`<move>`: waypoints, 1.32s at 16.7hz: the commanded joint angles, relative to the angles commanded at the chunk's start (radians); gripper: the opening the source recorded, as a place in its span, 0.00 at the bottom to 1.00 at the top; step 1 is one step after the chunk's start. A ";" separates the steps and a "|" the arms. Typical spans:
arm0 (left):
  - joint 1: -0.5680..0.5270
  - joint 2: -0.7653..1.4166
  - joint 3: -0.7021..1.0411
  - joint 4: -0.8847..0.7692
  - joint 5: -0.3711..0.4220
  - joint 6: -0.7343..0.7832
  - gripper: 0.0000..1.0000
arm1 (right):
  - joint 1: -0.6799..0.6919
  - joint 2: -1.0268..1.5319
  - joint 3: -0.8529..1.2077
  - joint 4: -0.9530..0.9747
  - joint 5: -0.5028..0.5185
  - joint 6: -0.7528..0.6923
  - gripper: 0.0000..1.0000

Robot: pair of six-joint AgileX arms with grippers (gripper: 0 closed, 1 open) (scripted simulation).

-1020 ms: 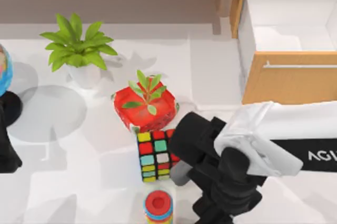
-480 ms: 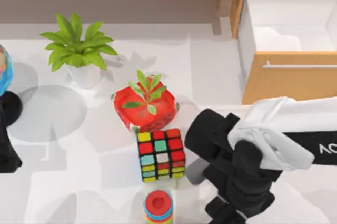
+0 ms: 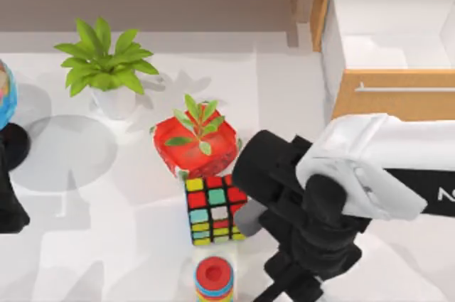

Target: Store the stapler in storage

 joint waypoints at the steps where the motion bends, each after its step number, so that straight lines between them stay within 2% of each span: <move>1: 0.000 0.000 0.000 0.000 0.000 0.000 1.00 | 0.011 -0.002 0.006 0.000 -0.001 0.005 0.00; 7: 0.000 0.000 0.000 0.000 0.000 0.000 1.00 | 0.002 -0.002 0.017 -0.008 -0.001 0.000 0.00; 10: 0.000 0.000 0.000 0.000 0.000 0.000 1.00 | -0.067 -0.006 0.109 -0.088 0.009 -0.045 0.00; 17: 0.000 0.000 0.000 0.000 0.000 0.000 1.00 | -0.344 0.125 0.634 -0.331 0.061 -0.124 0.00; 22: 0.000 0.000 0.000 0.000 0.000 0.000 1.00 | -0.573 0.312 1.012 -0.421 0.114 -0.126 0.00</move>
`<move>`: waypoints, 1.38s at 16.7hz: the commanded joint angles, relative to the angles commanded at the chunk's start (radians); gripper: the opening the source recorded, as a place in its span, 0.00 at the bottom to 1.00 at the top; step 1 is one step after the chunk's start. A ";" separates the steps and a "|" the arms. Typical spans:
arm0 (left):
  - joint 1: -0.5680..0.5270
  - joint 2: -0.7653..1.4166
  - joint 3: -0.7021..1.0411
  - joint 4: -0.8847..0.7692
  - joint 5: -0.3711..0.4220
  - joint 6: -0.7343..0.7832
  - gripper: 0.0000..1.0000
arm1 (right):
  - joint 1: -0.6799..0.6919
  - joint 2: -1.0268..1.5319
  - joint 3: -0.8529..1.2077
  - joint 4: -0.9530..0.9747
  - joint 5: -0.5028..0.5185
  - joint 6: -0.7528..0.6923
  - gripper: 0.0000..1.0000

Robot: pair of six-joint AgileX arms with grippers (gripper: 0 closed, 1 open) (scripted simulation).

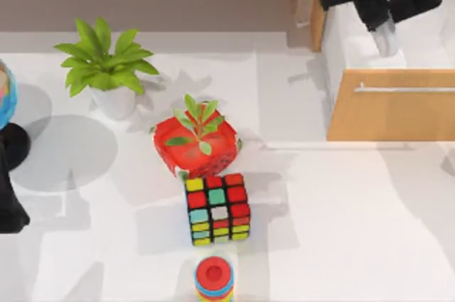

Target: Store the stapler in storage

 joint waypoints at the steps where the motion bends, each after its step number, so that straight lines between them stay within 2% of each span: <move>1: 0.000 0.000 0.000 0.000 0.000 0.000 1.00 | -0.043 0.044 0.052 -0.006 0.005 0.002 0.00; 5: 0.000 0.000 0.000 0.000 0.000 0.000 1.00 | -0.170 0.241 0.178 -0.039 -0.019 0.022 0.00; 10: 0.000 0.000 0.000 0.000 0.000 0.000 1.00 | -0.221 0.426 0.221 -0.102 -0.102 0.063 0.00; 23: 0.000 0.000 0.000 0.000 0.000 0.000 1.00 | -0.223 0.433 0.177 -0.064 -0.109 0.067 0.00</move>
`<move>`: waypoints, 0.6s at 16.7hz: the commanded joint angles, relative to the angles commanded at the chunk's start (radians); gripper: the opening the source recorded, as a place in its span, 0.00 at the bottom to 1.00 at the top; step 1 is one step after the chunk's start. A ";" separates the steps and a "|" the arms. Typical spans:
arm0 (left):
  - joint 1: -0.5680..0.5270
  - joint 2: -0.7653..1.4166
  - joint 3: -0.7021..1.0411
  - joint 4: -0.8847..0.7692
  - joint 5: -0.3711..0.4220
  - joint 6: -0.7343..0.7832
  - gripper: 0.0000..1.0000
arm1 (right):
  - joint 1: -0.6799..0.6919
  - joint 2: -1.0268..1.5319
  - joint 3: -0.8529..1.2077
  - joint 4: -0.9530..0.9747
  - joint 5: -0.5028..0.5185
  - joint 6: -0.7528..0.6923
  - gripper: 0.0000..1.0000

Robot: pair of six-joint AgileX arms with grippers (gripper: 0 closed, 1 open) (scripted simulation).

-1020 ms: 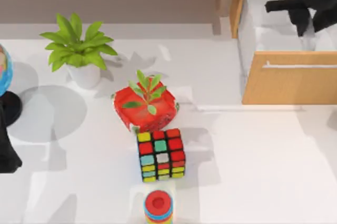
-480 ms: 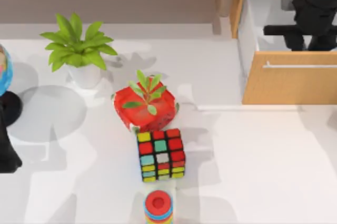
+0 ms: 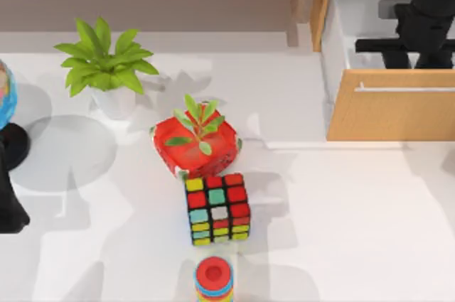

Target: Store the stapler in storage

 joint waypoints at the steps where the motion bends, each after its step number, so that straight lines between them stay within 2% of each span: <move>1: 0.000 0.000 0.000 0.000 0.000 0.000 1.00 | 0.000 0.000 0.000 0.000 0.000 0.000 0.00; 2: 0.000 0.000 0.000 0.000 0.000 0.000 1.00 | 0.000 0.000 0.000 0.000 0.000 0.000 0.00; 10: 0.000 0.000 0.000 0.000 0.000 0.000 1.00 | 0.000 0.000 0.000 0.000 0.000 0.000 0.60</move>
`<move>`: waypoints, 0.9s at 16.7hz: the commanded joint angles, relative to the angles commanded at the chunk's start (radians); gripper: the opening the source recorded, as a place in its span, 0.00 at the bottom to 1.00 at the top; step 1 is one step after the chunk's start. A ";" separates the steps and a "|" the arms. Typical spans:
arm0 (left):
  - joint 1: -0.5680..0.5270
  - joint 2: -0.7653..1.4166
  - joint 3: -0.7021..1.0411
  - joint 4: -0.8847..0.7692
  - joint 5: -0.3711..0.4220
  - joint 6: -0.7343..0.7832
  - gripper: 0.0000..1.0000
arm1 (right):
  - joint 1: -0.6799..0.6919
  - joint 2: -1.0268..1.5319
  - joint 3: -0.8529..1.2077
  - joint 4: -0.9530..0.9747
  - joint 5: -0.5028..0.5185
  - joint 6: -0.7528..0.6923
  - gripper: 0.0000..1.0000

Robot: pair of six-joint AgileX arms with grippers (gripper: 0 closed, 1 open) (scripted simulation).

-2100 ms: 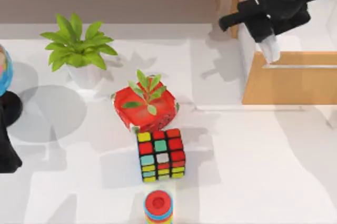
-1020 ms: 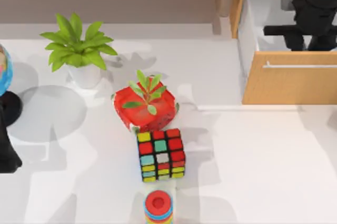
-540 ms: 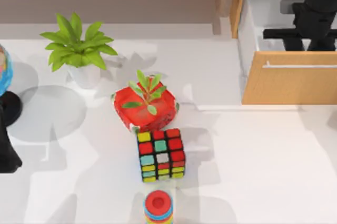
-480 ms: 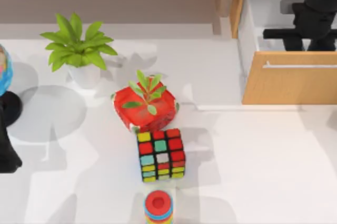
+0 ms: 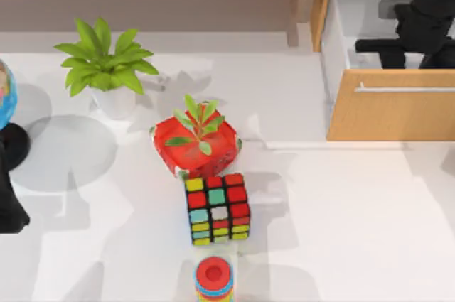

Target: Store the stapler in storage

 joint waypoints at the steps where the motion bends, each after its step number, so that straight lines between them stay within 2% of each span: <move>1: 0.000 0.000 0.000 0.000 0.000 0.000 1.00 | 0.000 0.000 0.000 0.000 0.000 0.000 0.68; 5: 0.000 0.000 0.000 0.000 0.000 0.000 1.00 | 0.000 0.000 0.000 0.000 0.000 0.000 0.98; 15: 0.000 0.000 0.000 0.000 0.000 0.000 1.00 | 0.002 0.000 0.000 0.000 0.000 0.000 1.00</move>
